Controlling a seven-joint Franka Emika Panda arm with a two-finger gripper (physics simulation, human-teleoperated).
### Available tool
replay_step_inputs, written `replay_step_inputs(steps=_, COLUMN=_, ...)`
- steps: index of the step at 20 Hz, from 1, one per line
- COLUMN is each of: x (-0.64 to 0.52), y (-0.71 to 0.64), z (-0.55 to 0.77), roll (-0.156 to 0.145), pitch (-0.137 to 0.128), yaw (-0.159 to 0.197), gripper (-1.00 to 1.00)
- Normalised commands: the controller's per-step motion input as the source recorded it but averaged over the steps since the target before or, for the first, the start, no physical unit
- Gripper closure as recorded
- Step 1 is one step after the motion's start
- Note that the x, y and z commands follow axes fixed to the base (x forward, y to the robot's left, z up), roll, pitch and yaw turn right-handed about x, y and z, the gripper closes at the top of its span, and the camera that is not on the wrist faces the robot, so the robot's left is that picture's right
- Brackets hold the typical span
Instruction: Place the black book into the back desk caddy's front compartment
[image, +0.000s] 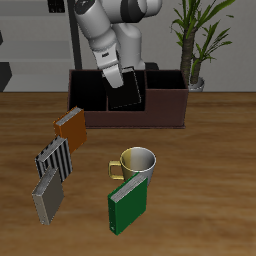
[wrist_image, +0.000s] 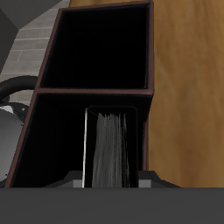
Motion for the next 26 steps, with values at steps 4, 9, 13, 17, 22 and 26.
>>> replay_step_inputs(steps=4, x=0.00, y=-0.03, z=-0.10, roll=0.000, pitch=0.014, yaw=-0.009, gripper=1.00)
replay_step_inputs(steps=9, x=0.00, y=-0.01, z=-0.14, roll=0.002, pitch=0.025, yaw=-0.020, gripper=1.00)
replay_step_inputs(steps=13, x=0.08, y=-0.05, z=-0.29, roll=-0.010, pitch=0.054, yaw=-0.021, gripper=1.00)
replay_step_inputs(steps=17, x=0.04, y=-0.08, z=-0.21, roll=-0.014, pitch=0.031, yaw=-0.032, gripper=1.00)
replay_step_inputs(steps=22, x=0.05, y=-0.03, z=-0.33, roll=-0.013, pitch=0.056, yaw=-0.024, gripper=1.00)
replay_step_inputs(steps=26, x=0.02, y=0.04, z=-0.11, roll=-0.021, pitch=0.015, yaw=-0.030, gripper=1.00)
